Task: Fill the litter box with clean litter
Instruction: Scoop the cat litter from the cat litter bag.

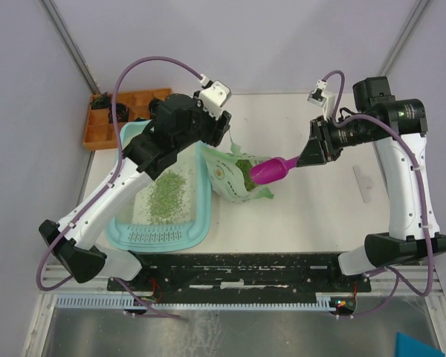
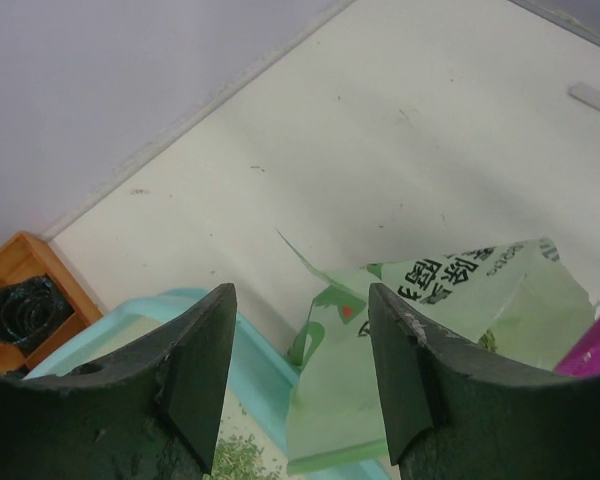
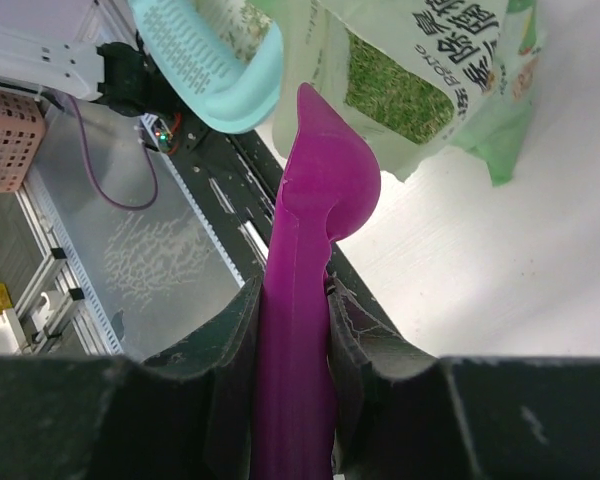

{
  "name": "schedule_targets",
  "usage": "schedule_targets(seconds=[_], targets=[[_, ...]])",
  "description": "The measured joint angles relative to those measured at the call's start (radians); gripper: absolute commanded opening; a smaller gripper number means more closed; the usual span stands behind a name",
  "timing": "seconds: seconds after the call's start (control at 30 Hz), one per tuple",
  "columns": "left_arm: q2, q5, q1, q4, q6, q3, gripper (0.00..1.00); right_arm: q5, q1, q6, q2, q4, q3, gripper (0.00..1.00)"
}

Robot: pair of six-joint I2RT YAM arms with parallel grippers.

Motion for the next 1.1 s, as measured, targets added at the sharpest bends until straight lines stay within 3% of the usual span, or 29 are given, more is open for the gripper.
schedule_targets(seconds=[0.37, 0.5, 0.6, 1.1], targets=[[-0.032, 0.098, 0.0, -0.057, 0.003, -0.032, 0.65, 0.136, 0.024, 0.007, 0.09, 0.0, 0.057, 0.02], [-0.028, 0.121, 0.0, -0.115, 0.028, -0.041, 0.8, 0.192, 0.079, 0.012, 0.145, 0.0, 0.058, 0.02], [-0.032, 0.126, 0.0, -0.129, 0.043, -0.044, 0.85, 0.206, 0.097, 0.012, 0.16, 0.0, 0.058, 0.02], [-0.165, 0.158, 0.0, -0.205, 0.22, -0.146, 0.89, 0.271, 0.157, 0.02, 0.287, 0.0, 0.129, 0.02]])
